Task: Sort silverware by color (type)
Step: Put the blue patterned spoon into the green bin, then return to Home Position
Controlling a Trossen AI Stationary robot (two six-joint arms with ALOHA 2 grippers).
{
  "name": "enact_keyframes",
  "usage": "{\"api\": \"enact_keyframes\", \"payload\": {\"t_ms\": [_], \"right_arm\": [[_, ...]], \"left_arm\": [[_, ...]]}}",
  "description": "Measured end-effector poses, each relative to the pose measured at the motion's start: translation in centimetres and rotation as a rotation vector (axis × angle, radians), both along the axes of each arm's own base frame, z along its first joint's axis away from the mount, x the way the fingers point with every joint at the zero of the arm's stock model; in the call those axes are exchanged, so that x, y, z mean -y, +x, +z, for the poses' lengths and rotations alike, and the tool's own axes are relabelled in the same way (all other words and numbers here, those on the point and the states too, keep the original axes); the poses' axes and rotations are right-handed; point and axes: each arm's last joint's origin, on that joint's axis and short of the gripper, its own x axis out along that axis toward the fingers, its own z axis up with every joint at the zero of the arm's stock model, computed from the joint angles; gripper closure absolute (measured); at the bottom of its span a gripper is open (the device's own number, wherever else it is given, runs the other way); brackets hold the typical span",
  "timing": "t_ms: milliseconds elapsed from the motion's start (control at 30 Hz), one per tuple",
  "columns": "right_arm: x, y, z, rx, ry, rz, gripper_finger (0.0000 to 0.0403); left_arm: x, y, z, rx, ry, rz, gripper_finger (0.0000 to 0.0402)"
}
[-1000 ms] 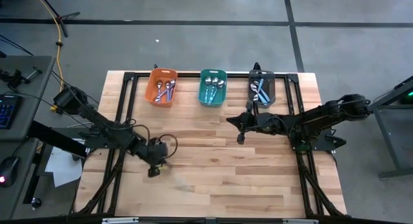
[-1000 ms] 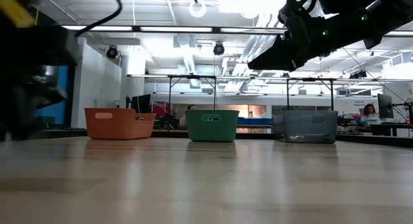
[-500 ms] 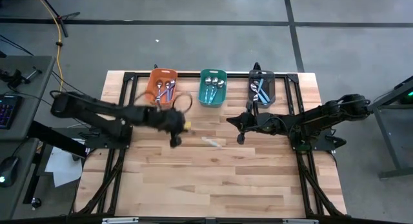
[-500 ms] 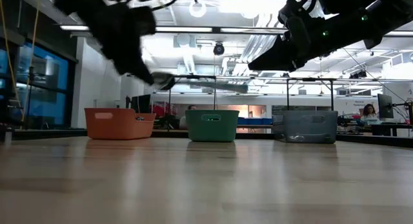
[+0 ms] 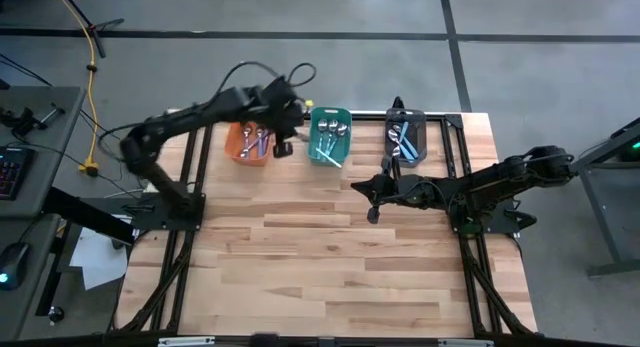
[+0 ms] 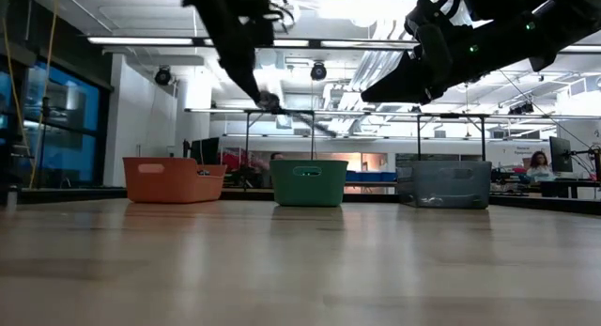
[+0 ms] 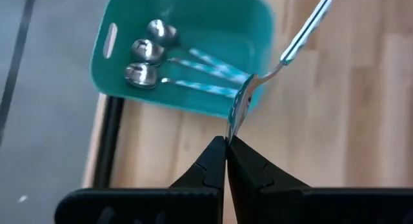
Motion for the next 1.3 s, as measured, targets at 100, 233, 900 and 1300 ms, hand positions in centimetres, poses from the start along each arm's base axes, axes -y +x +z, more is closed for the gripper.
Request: {"api": "enact_keyframes", "payload": {"t_ms": [100,233,900,1300], "right_arm": [[0.0,0.0,0.0,0.000,0.000,0.000,0.0403],[0.0,0.0,-0.1,-0.021,-0.018,0.005,0.0403],[0.0,-0.1,-0.3,-0.044,-0.027,0.008,0.0403],[0.0,-0.1,-0.3,-0.044,-0.027,0.008,0.0403]], "left_arm": [[-2.6,1.6,-0.4,-0.075,0.021,-0.056,0.0401],[-5.5,3.6,-1.3,-0.140,0.064,-0.144,0.0401],[-11.1,6.9,-5.9,-0.264,0.020,-0.215,0.0401],[-10.9,9.0,-6.0,-0.130,0.072,-0.223,0.0358]]}}
